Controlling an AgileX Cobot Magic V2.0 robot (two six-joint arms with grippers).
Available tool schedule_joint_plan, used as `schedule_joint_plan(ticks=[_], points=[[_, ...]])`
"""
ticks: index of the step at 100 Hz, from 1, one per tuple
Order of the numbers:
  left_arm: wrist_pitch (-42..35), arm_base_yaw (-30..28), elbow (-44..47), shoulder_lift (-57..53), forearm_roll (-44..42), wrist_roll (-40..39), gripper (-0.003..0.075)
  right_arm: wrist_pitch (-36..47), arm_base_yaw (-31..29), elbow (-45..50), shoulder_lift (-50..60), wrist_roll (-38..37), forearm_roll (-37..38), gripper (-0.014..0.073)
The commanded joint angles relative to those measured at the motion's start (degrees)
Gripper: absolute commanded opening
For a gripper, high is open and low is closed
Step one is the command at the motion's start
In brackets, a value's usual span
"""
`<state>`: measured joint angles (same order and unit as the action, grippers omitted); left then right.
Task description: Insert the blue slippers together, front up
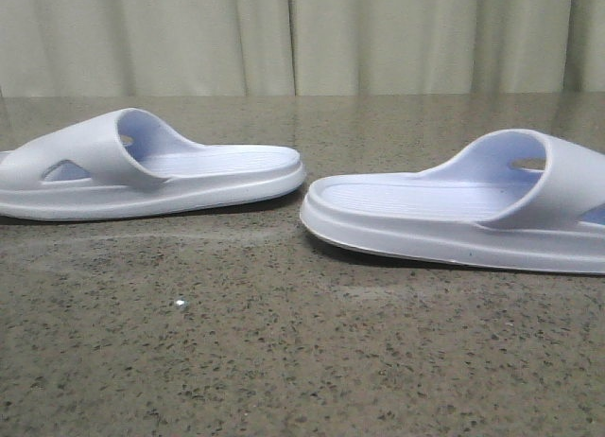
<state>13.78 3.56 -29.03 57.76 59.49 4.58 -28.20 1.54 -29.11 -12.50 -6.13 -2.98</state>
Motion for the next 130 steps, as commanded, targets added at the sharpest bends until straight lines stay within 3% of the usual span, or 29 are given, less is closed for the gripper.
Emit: schedule_joint_plan(ticks=[1, 54, 87, 114, 130], points=[[-1.1, -0.2, -2.8, 1.2, 2.3, -0.4, 0.0529, 4.4, -0.5, -1.9, -1.1, 0.1, 0.0, 0.0465], [4.1, -0.1, -4.2, 8.1, 9.5, 2.3, 0.0529, 4.7, -0.5, -1.9, -1.1, 0.1, -0.4, 0.0465], [10.4, 0.0, -4.2, 14.3, 25.6, 16.6, 0.0529, 4.7, -0.5, -1.9, -1.1, 0.1, -1.5, 0.0465], [15.1, 0.0, -4.2, 16.4, 29.1, 19.8, 0.0527, 4.7, -0.5, -1.9, -1.1, 0.1, -1.5, 0.0465], [15.4, 0.0, -4.2, 16.4, 29.1, 19.8, 0.0419, 4.7, -0.5, -1.9, -1.1, 0.1, -1.6, 0.0465]])
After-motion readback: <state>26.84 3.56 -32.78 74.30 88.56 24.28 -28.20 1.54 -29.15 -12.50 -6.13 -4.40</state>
